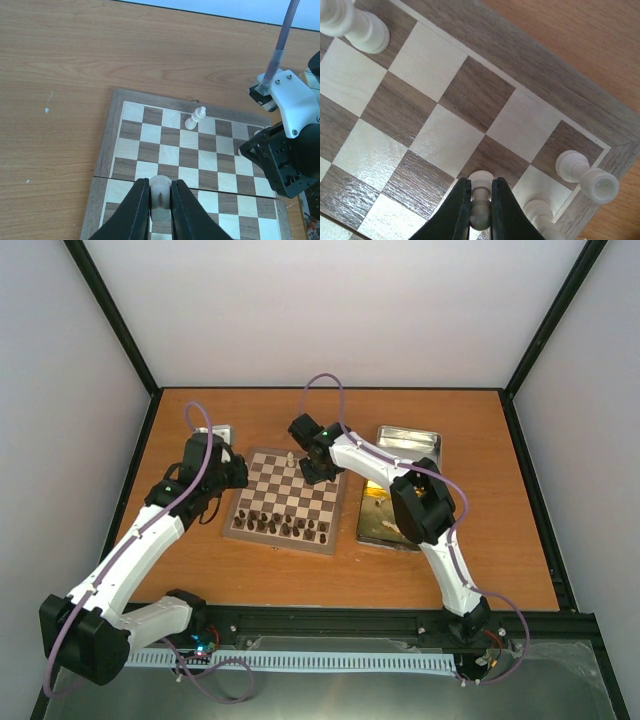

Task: Set up the chess pieces on the board
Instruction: Place the chess piece on the chessboard.

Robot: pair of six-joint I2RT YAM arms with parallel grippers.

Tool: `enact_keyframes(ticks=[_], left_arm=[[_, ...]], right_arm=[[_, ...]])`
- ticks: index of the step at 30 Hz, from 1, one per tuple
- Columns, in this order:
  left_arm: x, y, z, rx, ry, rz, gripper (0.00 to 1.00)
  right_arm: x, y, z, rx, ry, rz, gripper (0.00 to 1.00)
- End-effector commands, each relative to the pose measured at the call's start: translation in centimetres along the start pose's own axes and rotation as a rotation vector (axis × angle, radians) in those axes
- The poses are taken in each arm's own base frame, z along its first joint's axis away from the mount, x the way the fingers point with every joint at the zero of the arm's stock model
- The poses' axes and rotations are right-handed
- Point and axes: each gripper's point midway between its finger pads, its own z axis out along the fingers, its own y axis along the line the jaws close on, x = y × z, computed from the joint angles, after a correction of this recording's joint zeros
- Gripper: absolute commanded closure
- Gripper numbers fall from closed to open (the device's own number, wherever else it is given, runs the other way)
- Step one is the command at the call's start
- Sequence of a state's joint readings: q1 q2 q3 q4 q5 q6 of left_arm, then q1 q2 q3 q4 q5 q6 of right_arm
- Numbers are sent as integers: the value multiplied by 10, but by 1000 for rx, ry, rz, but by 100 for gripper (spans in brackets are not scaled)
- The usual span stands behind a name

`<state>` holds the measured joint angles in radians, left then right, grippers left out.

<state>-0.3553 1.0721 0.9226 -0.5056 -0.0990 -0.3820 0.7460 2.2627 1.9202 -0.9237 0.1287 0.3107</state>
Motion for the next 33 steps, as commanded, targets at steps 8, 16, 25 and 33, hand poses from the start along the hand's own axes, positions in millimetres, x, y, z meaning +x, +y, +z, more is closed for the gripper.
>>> enact_keyframes(ticks=[8, 16, 25, 33], left_arm=[[-7, -2, 0, 10, -27, 14, 99], [-7, -1, 2, 6, -23, 13, 99], [-6, 0, 6, -2, -15, 5, 99], [-3, -6, 27, 0, 34, -45, 100]], right_arm=[[-4, -5, 3, 24, 2, 3, 78], [-21, -2, -16, 0, -63, 23, 74], [-26, -2, -33, -23, -107, 36, 69], [-41, -23, -102, -95, -312, 160, 56]])
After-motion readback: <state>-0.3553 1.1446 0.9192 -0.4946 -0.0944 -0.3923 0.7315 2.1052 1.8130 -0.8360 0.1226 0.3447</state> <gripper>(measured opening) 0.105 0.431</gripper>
